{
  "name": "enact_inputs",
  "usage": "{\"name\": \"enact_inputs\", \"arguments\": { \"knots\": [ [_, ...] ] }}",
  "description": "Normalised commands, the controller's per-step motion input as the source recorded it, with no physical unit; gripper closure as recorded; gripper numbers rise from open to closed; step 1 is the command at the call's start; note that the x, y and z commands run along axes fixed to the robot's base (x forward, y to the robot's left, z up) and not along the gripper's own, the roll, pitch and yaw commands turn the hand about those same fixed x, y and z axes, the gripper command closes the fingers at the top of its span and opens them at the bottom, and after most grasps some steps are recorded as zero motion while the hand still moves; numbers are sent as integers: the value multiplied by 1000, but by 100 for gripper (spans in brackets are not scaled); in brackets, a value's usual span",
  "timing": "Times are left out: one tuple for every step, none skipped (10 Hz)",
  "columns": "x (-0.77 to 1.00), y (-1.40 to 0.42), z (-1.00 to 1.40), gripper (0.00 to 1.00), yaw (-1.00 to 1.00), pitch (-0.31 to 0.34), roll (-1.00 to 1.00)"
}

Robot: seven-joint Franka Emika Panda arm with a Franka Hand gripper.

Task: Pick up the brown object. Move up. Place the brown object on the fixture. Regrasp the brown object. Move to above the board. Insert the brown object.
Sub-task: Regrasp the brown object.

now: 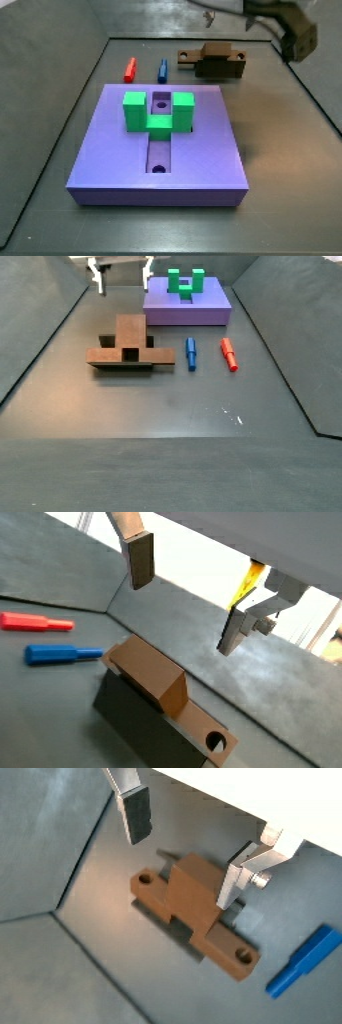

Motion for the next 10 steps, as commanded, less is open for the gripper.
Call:
{"name": "enact_inputs", "arguments": {
  "knots": [
    [0, 0, -289, 0, 226, 100, 843],
    [0, 0, -51, 0, 20, 0, 177],
    [0, -94, -3, 0, 0, 0, 0],
    [0, 0, -391, 0, 100, -174, -77],
    [0, 51, -351, 0, 166, -303, -486],
    [0, 34, -171, 0, 100, -311, -477],
    [0, 51, -71, 0, 89, -163, -369],
    [0, 43, -91, 0, 46, -34, -123],
    [0, 37, -151, 0, 0, 0, 0],
    [0, 94, -226, 0, 0, -29, 23]
  ]
}}
